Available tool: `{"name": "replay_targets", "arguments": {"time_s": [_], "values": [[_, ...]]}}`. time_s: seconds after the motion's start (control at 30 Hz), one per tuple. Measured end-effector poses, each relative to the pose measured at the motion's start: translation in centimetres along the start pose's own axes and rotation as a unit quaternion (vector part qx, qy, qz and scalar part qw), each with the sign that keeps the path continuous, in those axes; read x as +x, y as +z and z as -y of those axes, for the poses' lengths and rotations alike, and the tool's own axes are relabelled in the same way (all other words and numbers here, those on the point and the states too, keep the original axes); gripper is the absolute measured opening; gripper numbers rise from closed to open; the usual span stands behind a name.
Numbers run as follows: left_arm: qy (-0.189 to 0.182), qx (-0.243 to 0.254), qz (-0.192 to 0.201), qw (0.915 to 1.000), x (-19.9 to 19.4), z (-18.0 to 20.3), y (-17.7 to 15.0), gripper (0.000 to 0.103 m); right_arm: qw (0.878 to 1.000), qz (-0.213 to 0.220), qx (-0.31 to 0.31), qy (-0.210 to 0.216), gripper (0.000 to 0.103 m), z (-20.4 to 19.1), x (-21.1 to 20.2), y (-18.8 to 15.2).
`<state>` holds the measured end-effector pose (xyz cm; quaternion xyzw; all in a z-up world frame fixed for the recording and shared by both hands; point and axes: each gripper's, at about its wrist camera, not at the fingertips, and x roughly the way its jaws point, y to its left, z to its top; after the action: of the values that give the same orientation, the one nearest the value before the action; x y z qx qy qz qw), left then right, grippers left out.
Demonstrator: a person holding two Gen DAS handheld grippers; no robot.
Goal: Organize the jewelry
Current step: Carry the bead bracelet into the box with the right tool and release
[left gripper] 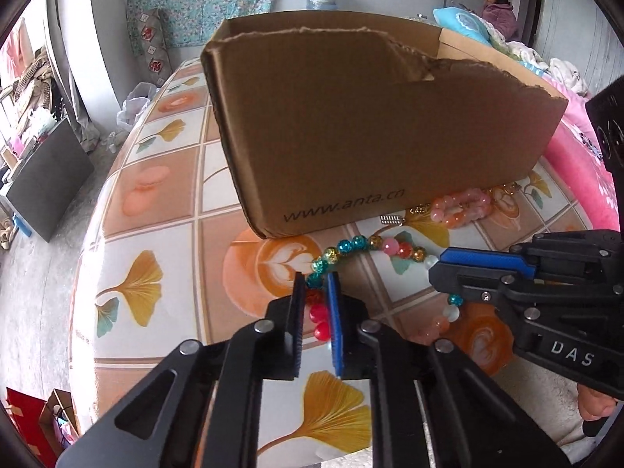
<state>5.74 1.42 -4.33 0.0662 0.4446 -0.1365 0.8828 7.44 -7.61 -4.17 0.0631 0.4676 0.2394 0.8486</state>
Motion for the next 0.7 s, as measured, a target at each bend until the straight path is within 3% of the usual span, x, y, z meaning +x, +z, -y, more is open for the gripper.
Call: {"name": "replay_targets", "arguments": {"time_s": [0.17, 0.33, 0.53, 0.7], "values": [[-0.015, -0.015, 0.011, 0.9997, -1.2, 0.3, 0.0, 0.009, 1.000, 0.003, 0.010, 0.012, 0.007, 0.7, -1.2, -0.3], [-0.039, -0.025, 0.043, 0.9980, -5.2, 0.7, 0.6, 0.009, 0.999, 0.023, 0.010, 0.028, 0.007, 0.7, -4.6, -0.2], [-0.079, -0.009, 0.118, 0.9898, -11.8, 1.7, 3.2, 0.009, 0.996, 0.070, -0.010, 0.060, 0.007, -0.2, -10.6, 1.9], [-0.086, 0.034, 0.191, 0.9773, -16.1, 2.4, 7.7, 0.009, 0.990, 0.116, -0.043, 0.066, 0.007, -1.0, -14.3, 6.7]]}}
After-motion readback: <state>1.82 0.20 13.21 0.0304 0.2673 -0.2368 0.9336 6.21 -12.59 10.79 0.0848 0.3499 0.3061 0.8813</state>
